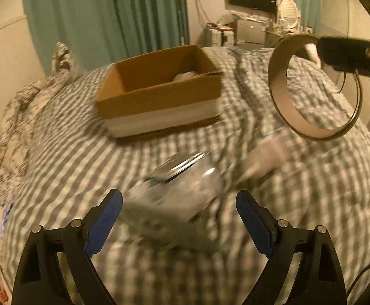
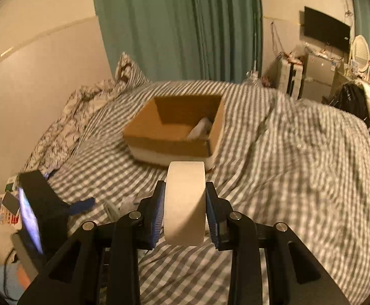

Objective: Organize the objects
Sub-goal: 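Grasp the white plush toy with the left tool, then carry the tape roll and plush toy over the cardboard box with both tools, then open both tools to drop tape roll and plush toy into the box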

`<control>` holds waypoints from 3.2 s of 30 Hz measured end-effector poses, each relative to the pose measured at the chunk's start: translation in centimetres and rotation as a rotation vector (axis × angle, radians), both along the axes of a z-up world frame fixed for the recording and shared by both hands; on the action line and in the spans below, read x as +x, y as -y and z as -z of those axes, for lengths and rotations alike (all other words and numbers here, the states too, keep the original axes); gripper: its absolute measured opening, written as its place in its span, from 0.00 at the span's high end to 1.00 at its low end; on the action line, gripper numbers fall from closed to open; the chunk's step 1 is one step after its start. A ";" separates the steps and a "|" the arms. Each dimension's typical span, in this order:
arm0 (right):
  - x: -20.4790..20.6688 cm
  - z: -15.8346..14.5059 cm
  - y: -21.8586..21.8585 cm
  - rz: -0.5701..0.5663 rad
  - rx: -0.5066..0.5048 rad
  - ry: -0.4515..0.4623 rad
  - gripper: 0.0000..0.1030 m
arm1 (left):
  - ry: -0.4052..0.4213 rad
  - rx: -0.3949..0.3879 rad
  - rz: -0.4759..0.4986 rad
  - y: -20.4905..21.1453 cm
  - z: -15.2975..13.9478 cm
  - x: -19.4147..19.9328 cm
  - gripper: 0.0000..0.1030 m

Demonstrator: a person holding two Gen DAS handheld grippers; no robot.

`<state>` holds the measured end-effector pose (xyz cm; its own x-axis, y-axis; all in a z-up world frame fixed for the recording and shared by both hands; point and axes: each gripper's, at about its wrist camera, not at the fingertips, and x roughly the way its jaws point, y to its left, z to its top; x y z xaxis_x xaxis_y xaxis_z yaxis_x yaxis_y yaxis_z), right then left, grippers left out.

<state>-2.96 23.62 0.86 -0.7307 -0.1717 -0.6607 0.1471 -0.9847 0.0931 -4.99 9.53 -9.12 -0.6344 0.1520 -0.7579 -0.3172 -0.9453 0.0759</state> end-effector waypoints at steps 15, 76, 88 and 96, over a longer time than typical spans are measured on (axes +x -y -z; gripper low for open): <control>-1.7 2.9 -6.6 0.180 0.088 0.035 0.71 | 0.113 0.056 0.146 -8.1 3.6 -4.6 0.09; -27.7 2.4 4.4 -0.056 0.076 -0.010 0.67 | 0.003 0.114 -0.077 4.1 -3.0 -26.4 0.32; -21.5 -4.4 2.6 0.001 0.099 -0.126 0.31 | -0.115 0.118 -0.149 5.9 -9.5 -22.0 0.03; -13.3 -10.2 2.2 0.001 0.146 -0.220 0.28 | -0.173 0.114 -0.157 7.0 -14.1 -15.5 0.02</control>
<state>-16.23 21.39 11.11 -0.8594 -0.0858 -0.5040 0.1474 -0.9855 -0.0836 -20.45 2.55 4.93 -0.7756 0.1197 -0.6197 -0.1576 -0.9875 0.0065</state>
